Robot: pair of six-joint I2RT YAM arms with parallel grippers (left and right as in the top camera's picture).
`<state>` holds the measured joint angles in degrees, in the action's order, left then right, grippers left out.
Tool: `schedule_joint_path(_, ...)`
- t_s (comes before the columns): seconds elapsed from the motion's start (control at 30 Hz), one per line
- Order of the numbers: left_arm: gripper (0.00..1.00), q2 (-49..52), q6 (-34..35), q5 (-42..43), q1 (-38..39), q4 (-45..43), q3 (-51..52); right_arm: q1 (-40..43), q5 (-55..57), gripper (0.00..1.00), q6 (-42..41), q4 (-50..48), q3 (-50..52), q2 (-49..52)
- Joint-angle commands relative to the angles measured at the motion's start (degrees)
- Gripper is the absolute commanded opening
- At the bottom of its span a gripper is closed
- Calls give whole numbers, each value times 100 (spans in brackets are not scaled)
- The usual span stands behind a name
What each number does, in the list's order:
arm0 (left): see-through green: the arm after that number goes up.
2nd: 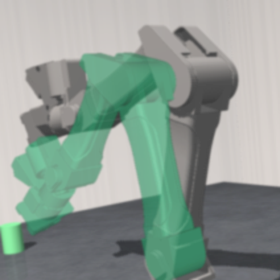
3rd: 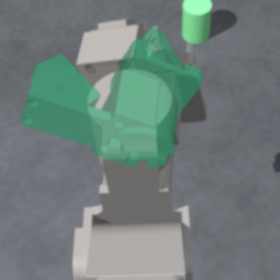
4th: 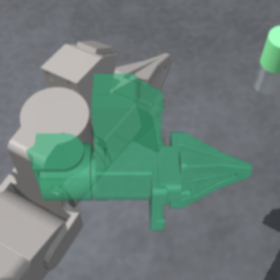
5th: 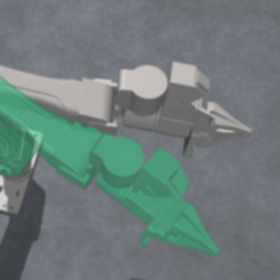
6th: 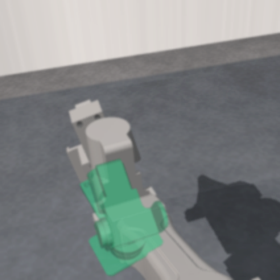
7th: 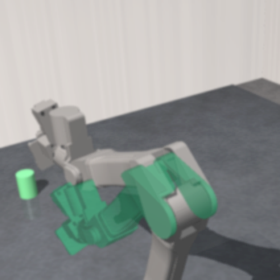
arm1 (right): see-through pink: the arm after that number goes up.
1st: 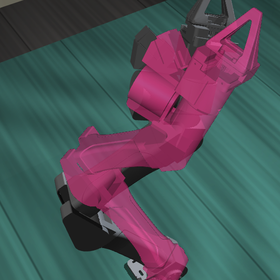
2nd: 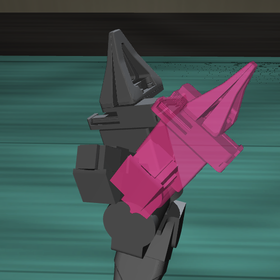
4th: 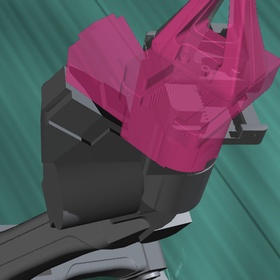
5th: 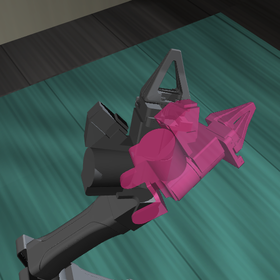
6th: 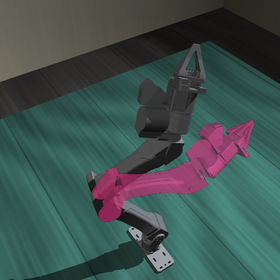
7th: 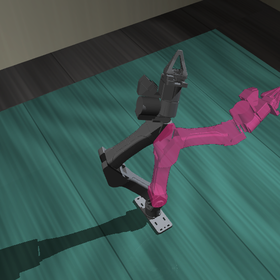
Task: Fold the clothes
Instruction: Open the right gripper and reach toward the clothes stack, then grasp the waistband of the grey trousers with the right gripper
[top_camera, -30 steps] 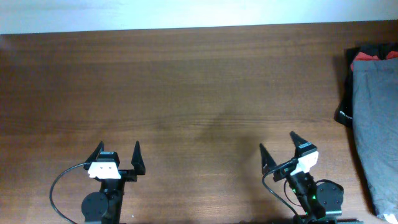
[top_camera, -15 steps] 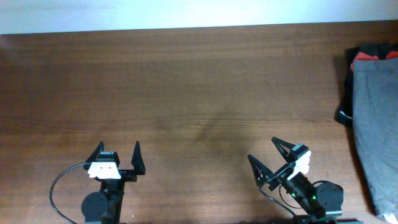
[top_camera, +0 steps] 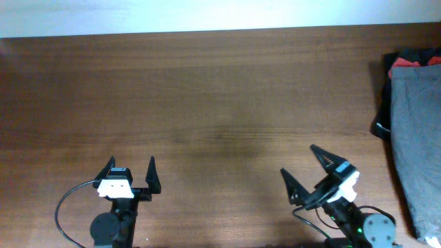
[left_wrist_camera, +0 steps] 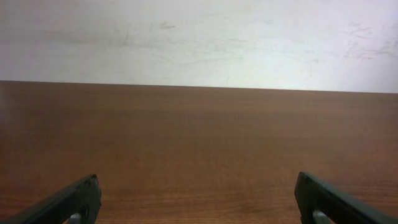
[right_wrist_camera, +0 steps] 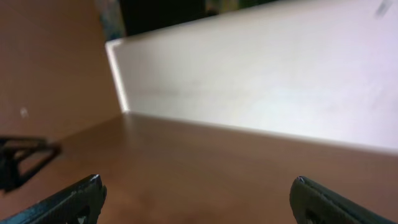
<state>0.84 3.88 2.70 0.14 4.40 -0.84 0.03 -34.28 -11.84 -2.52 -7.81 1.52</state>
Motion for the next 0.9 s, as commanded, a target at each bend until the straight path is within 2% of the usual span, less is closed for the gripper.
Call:
schedule_joint_path(0.0,99,-55,-114,-59,-31,15,35,37,870,99,378,229,-739,363)
schedule_joint_path(0.1,99,-55,-114,-59,-33,15,35,37,1698,99,658,796,-1423,1082)
schedule_joint_path(0.23,99,-55,-114,-59,-31,15,35,44,2559,99,1067,1523,-2588,2702)
schedule_joint_path(0.37,99,-55,-114,-59,-33,15,35,127,3126,99,1360,2549,-4258,4758)
schedule_joint_path(0.57,99,-55,-114,-59,-33,15,35,811,3314,99,1847,4865,-7346,7844)
schedule_joint_path(0.67,99,-55,-114,-59,-33,15,35,1106,3536,99,1912,5748,-8640,9033)
schedule_joint_path(0.77,99,-55,-114,-59,-31,15,35,1353,3926,99,1910,6183,-9501,9943)
schedule_joint_path(0.87,99,-55,-114,-59,-31,15,35,1604,4118,99,1910,6124,-9748,10452)
